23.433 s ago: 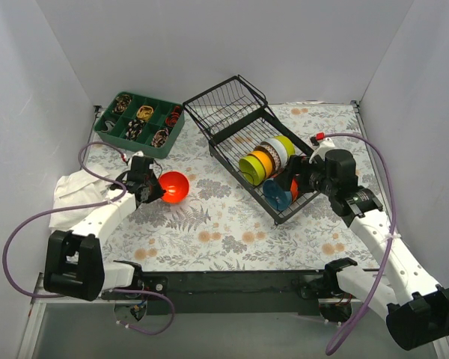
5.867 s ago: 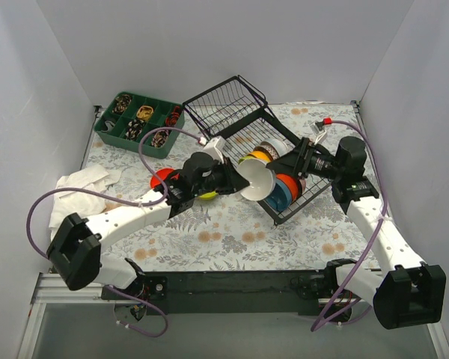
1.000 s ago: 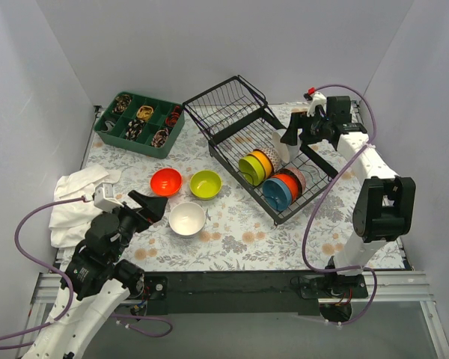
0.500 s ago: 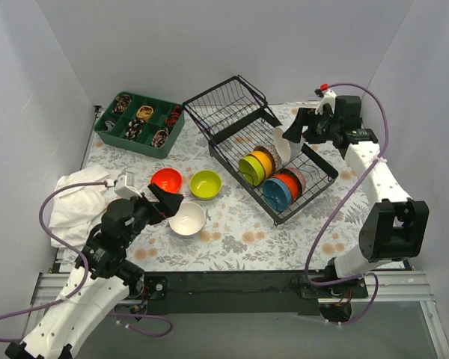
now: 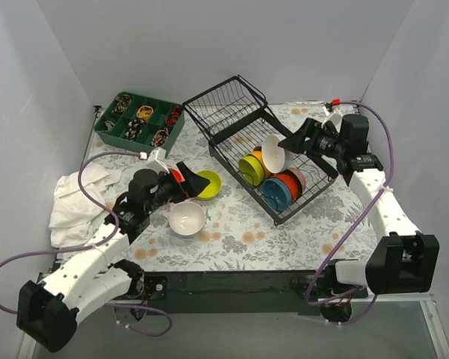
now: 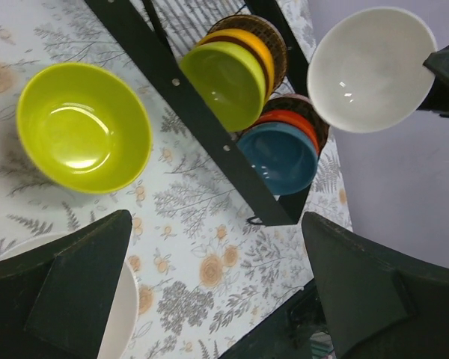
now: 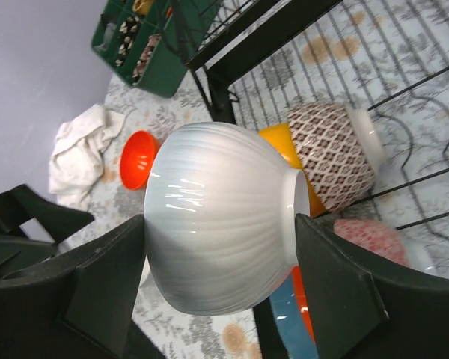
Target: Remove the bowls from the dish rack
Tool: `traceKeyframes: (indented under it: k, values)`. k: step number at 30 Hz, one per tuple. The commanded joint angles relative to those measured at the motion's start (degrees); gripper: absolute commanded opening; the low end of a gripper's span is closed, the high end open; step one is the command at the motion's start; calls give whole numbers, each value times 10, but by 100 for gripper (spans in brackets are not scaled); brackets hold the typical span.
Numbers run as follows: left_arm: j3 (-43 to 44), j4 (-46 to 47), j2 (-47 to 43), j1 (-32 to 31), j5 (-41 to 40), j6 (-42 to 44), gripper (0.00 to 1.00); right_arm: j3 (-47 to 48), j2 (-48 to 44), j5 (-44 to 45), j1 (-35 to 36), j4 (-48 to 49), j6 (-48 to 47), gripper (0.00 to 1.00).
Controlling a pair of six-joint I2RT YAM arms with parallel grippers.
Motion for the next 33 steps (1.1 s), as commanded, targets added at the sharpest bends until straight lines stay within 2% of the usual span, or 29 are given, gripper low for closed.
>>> traceKeyframes:
  k: [1, 9, 13, 17, 20, 27, 28, 30, 31, 33]
  values:
    - [37, 111, 61, -3, 55, -31, 98, -23, -48, -80, 2, 111, 87, 1]
    - [105, 173, 189, -65, 51, -43, 98, -79, -88, -139, 16, 163, 171, 1]
    - [139, 195, 237, -93, 36, -56, 98, -84, -99, -153, 25, 169, 184, 1]
    - [164, 201, 272, -109, 15, -61, 93, -86, -108, -162, 35, 176, 196, 1]
    - [171, 202, 289, -119, 1, -66, 86, -94, -116, -166, 40, 183, 207, 1]
    - [178, 225, 322, -138, 9, -93, 60, -110, -135, -170, 52, 190, 220, 1]
    - [180, 226, 325, -142, 9, -93, 52, -113, -137, -170, 55, 190, 220, 1]
    - [185, 229, 330, -151, 5, -95, 44, -121, -143, -169, 56, 190, 223, 1]
    - [185, 231, 330, -153, 4, -96, 34, -123, -145, -169, 58, 190, 223, 1]
    - [183, 233, 330, -159, 3, -104, 22, -128, -151, -168, 58, 190, 224, 1]
